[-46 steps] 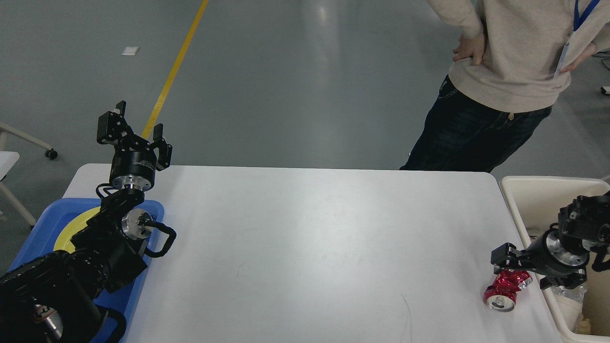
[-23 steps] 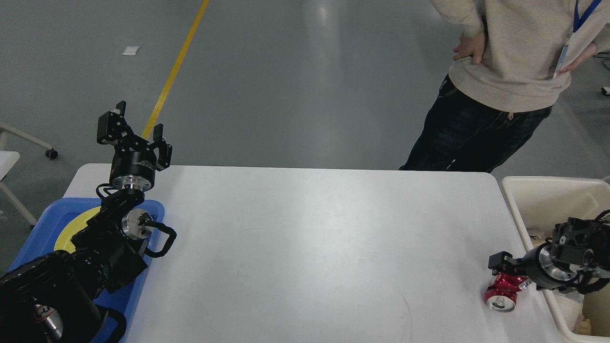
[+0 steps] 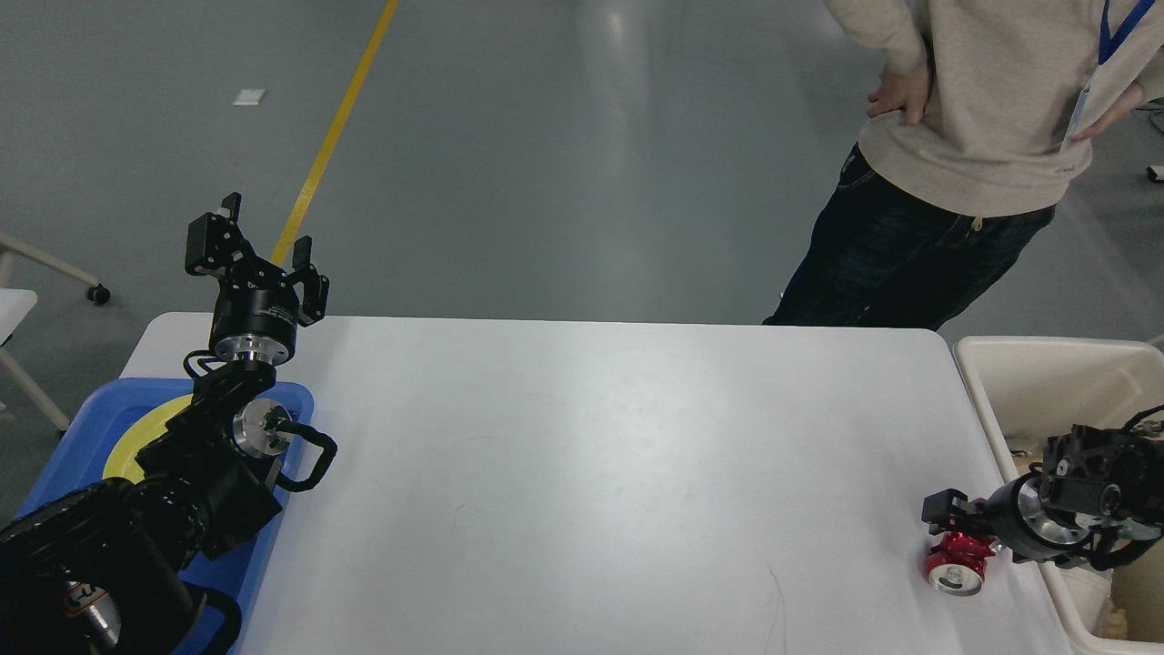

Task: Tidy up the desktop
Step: 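Lower the right gripper onto the red can and grasp it, then lift the red can and drop it into the bin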

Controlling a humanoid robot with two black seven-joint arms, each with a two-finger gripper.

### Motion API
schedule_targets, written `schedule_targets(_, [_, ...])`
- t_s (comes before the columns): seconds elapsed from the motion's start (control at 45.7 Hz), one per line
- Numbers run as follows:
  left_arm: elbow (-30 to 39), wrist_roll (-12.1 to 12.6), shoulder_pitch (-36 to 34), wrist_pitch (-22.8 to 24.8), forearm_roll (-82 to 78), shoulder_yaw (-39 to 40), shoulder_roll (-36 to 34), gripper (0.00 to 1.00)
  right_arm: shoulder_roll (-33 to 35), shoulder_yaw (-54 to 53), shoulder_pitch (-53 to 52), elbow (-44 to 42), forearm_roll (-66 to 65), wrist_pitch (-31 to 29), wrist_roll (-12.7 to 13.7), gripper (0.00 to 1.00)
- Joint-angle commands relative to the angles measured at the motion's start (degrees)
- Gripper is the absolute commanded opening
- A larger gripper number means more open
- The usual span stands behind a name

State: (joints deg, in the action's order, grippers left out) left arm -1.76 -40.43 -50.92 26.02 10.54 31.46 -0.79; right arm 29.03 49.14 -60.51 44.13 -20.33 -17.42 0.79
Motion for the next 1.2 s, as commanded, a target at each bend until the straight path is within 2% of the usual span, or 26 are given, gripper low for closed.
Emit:
schedule_targets(0.0, [0.0,0.0,0.0,0.0,0.0,0.0,0.0,0.96,-0.9,-0.1,0.8,-0.1,-0.1,2.2,0.0,0.98])
schedule_targets(0.197, [0.0,0.0,-0.1,0.0,0.0,0.0,-0.1,0.96,-1.6,0.0,1.4,-0.1,-0.1,4.5,0.0,0.97])
schedule_targets(0.241, [0.0,0.0,-0.1,0.0,0.1,0.0,0.0,0.96,-1.7,0.0,1.4,-0.1,-0.1,4.6,0.1,0.94])
schedule_targets(0.35, [0.0,0.0,0.0,0.0,0.0,0.0,0.0,0.96,-2.1,0.1,1.5,-0.1,-0.1,4.6,0.2,0.67])
schedule_targets(0.504, [0.0,0.0,-0.1,0.0,0.0,0.0,0.0,0.96,-2.3,0.5,1.5,0.0,-0.1,4.5,0.3,0.22])
schedule_targets(0.525, [0.0,0.0,0.0,0.0,0.0,0.0,0.0,0.96,-2.3,0.7,1.5,0.0,-0.1,4.5,0.3,0.07])
schedule_targets(0.569, [0.0,0.0,-0.1,0.0,0.0,0.0,0.0,0.96,-2.3,0.7,1.5,0.0,-0.1,4.5,0.3,0.00])
schedule_targets(0.876, [0.0,0.0,0.0,0.0,0.0,0.0,0.0,0.96,-1.5,-0.1,-1.8,1.8,0.0,3.5,0.3,0.00])
schedule_targets(1.029, [0.0,0.0,0.0,0.0,0.0,0.0,0.0,0.96,5.9,0.1,-12.9,10.6,0.2,1.7,0.1,0.00])
schedule_targets(1.182, [0.0,0.0,0.0,0.0,0.0,0.0,-0.1,0.96,13.5,0.6,-30.2,19.0,0.1,-7.9,0.2,0.00])
